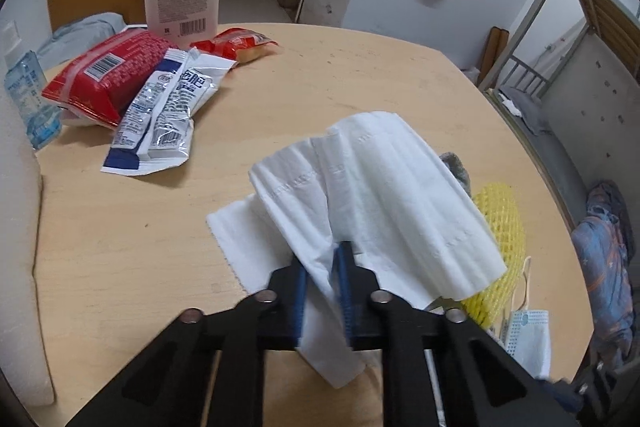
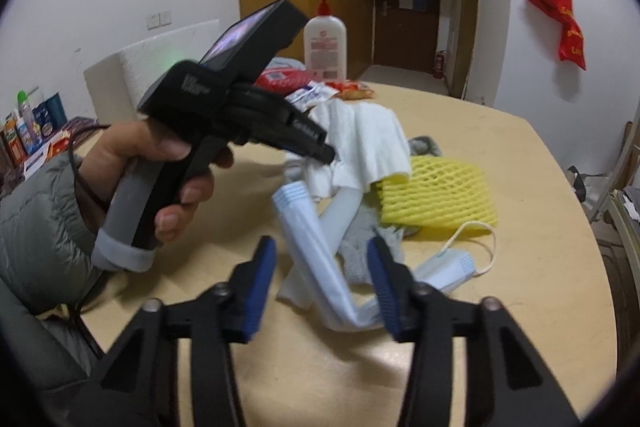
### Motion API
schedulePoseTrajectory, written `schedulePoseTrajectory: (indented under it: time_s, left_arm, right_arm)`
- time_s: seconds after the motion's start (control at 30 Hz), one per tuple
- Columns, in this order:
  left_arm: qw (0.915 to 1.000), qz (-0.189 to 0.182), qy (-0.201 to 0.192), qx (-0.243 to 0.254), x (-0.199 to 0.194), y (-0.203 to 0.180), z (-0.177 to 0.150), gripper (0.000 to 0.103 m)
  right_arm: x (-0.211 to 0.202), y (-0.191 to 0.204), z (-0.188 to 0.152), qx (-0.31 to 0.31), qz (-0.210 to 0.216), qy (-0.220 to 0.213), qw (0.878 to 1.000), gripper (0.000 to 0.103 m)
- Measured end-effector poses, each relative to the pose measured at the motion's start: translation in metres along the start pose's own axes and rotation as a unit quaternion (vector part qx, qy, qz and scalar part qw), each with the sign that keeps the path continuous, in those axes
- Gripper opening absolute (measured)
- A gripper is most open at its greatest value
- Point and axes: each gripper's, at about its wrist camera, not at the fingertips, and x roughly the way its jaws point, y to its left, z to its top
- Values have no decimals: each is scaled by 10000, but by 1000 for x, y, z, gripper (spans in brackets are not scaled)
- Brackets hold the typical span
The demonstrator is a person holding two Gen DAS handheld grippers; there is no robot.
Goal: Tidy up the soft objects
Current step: 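Grasp the white tissue with the left gripper while the right gripper grasps the blue mask, then lift and carry the tissue and mask in both grippers over the white foam box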
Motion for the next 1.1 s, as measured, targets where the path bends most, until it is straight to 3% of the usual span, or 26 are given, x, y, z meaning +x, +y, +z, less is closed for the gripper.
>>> schedulePoseTrajectory:
  time_s: [0.07, 0.17, 0.27, 0.53, 1.1]
  left_arm:
    - [10000, -53, -10, 0, 2, 0, 1, 4]
    - [9999, -132, -54, 17, 1, -1, 1, 3]
    - [9996, -170, -208, 26, -6, 0, 2, 3]
    - [9986, -363, -384, -10, -18, 0, 4, 1]
    - [9868, -265, -1574, 259, -118, -17, 6, 1]
  right_arm:
    - [2, 2, -2, -54, 30, 84, 9999, 35]
    - [4, 3, -5, -81, 111, 196, 9997, 19]
    - [-1, -1, -6, 55, 185, 175, 9997, 11]
    - [-15, -9, -9, 475, 527, -39, 9975, 11]
    - [-68, -31, 15, 1051, 243, -1085, 9882, 11]
